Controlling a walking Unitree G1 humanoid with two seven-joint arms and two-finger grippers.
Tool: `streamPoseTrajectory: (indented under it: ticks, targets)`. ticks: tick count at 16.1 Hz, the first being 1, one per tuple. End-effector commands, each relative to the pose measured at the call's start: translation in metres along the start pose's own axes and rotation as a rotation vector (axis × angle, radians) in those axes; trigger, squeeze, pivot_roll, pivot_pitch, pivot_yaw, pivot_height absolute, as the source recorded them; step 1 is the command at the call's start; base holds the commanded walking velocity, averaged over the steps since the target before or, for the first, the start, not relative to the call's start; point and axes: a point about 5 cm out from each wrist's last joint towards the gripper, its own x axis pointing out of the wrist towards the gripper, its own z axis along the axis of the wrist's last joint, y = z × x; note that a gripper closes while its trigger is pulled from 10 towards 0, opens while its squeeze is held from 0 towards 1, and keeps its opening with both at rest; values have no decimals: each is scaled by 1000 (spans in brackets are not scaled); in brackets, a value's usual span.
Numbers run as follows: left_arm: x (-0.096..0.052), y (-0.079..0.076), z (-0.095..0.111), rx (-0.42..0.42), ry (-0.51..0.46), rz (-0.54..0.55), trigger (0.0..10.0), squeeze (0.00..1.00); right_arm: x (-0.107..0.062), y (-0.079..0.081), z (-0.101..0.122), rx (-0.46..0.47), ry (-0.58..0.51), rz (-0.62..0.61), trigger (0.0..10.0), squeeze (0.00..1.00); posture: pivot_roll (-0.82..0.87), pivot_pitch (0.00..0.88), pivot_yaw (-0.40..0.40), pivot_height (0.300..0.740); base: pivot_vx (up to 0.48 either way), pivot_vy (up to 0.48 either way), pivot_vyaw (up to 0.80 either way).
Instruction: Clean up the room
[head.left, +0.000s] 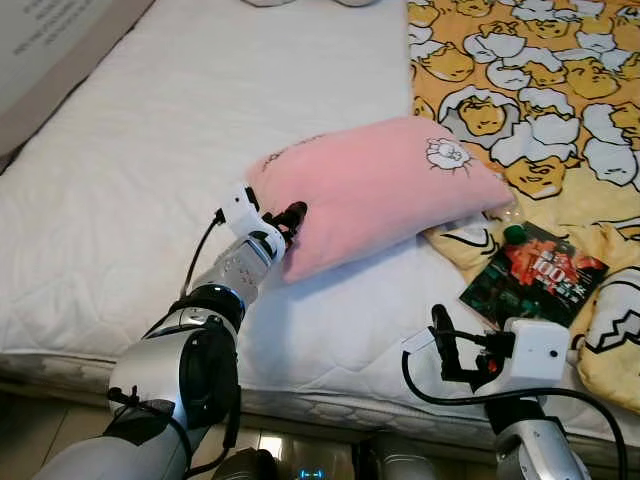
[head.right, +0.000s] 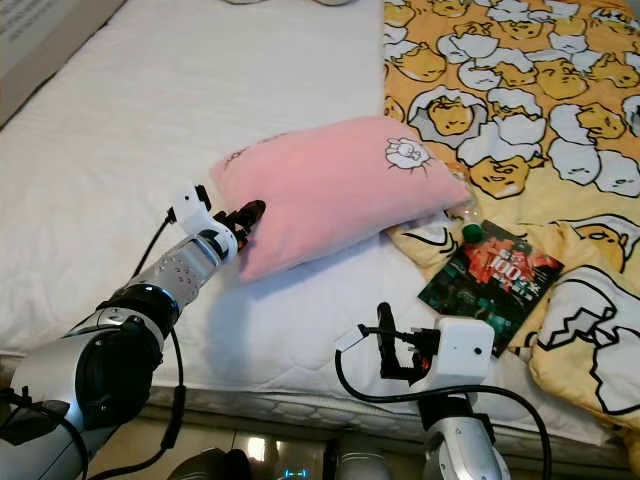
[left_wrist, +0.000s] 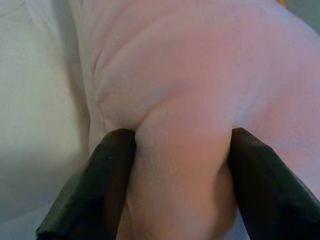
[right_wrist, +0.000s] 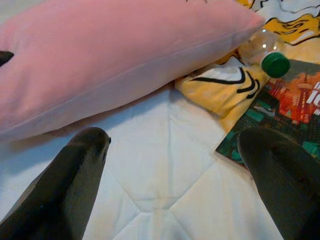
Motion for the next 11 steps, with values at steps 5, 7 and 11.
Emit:
streamPoseTrajectory:
  ticks: [5, 7, 11]
  targets:
    - [0, -1, 4, -87, -42, -25, 0, 0, 6, 0, -7, 15, 30, -5, 10000, 0, -250, 135, 21, 731, 0, 0, 0]
    - [0, -4, 12, -96, -65, -56, 0, 0, 8, 0, -10, 17, 33, -2, 10000, 0, -243, 128, 24, 731, 0, 0, 0]
    - [-2, -10, 30, -95, -103, -134, 0, 0, 14, 0, -11, 20, 26, -1, 10000, 0, -228, 101, 32, 731, 0, 0, 0]
